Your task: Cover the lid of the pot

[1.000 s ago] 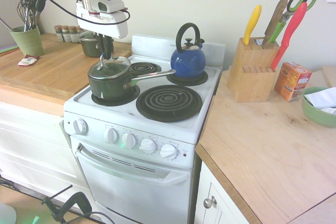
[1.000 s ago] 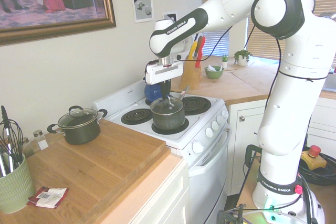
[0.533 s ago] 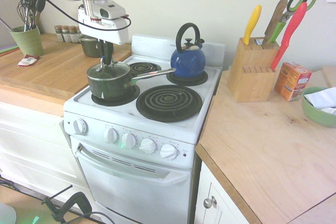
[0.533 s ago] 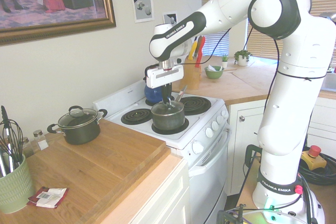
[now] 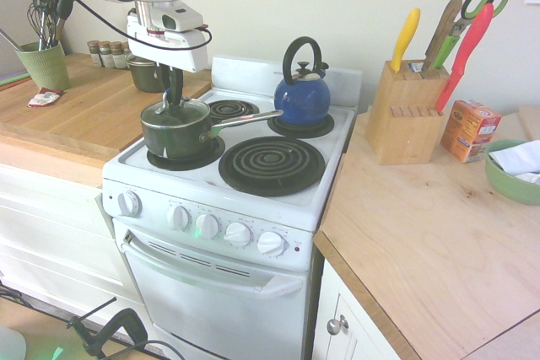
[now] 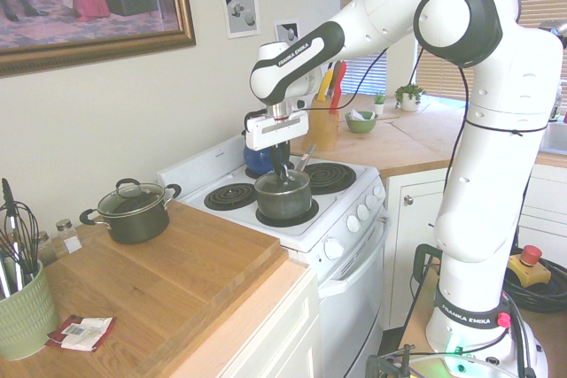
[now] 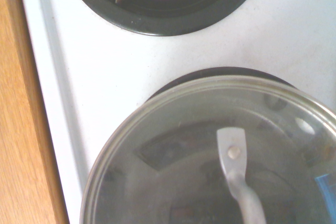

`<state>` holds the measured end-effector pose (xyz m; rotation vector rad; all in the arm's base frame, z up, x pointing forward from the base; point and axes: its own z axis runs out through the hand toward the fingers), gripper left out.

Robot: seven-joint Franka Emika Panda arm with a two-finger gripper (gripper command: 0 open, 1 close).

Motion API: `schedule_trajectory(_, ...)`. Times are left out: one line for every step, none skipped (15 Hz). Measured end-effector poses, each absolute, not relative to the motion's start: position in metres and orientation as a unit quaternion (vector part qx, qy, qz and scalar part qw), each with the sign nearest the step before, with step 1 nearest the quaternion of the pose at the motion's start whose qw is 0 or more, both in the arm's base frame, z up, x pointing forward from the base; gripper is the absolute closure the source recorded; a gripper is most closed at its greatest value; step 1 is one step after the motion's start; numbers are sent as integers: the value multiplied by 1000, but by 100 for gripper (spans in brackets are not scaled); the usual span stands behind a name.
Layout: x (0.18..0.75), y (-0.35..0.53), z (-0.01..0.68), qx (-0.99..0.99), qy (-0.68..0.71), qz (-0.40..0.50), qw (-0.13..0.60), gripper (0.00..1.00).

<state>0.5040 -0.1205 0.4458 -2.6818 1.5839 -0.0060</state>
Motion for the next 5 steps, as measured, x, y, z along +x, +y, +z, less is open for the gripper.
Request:
schedule_trajectory(503,-120,448,-861,509,-4,13,0)
schedule_trajectory(502,-119,453,-860,509,-9,13,0)
schedule_trajectory(499,-118,461,-860,510,-17,13,0)
schedule_trajectory(495,-116,474,-860,510,-27,14,0)
schedule_trajectory(489,-113,489,-860,509,-40,15,0)
